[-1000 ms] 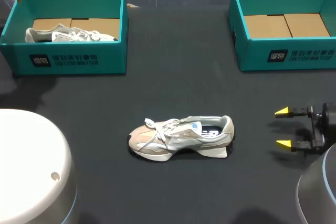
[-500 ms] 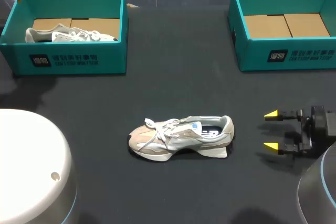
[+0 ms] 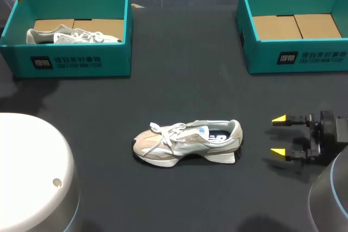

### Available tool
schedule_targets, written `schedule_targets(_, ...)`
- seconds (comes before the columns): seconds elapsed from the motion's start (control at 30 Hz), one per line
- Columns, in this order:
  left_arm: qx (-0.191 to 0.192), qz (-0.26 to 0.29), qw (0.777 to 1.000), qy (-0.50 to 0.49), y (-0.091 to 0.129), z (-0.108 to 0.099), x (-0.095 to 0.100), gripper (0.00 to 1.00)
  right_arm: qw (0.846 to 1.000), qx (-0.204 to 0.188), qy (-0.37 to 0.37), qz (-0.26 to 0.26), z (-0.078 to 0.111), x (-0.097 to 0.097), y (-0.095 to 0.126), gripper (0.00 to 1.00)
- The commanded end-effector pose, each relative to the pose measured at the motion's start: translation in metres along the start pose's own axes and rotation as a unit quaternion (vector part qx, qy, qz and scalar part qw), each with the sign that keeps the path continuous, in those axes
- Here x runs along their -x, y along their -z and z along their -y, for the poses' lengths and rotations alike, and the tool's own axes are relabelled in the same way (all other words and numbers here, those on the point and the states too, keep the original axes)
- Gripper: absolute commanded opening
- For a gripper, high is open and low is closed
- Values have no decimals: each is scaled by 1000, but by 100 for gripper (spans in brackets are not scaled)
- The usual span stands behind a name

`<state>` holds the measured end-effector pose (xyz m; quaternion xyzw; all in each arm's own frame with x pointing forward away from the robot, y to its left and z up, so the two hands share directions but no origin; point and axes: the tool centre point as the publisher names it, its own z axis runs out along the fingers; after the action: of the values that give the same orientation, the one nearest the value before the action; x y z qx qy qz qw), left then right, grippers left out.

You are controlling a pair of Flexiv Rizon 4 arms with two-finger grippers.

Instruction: Take the shoe out of the shoebox, open the shoe tongue, remove and reinsert the insole, then place the shoe into the shoebox

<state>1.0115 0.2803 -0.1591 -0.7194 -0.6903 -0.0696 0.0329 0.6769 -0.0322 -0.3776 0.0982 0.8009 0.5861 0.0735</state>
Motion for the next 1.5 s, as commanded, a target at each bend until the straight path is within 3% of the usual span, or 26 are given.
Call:
schedule_targets(0.03, 0, 0, 1000, -1, 0, 0, -1, 100, 999, -33, 0, -1, -1, -4, -20, 100)
schedule_targets(0.6, 0, 0, 1000, -1, 0, 0, -1, 100, 999, -40, 0, 1, -1, -8, -58, 100)
schedule_targets(1.5, 0, 0, 1000, -1, 0, 0, -1, 100, 999, -22, 20, -28, -4, -7, -89, 100)
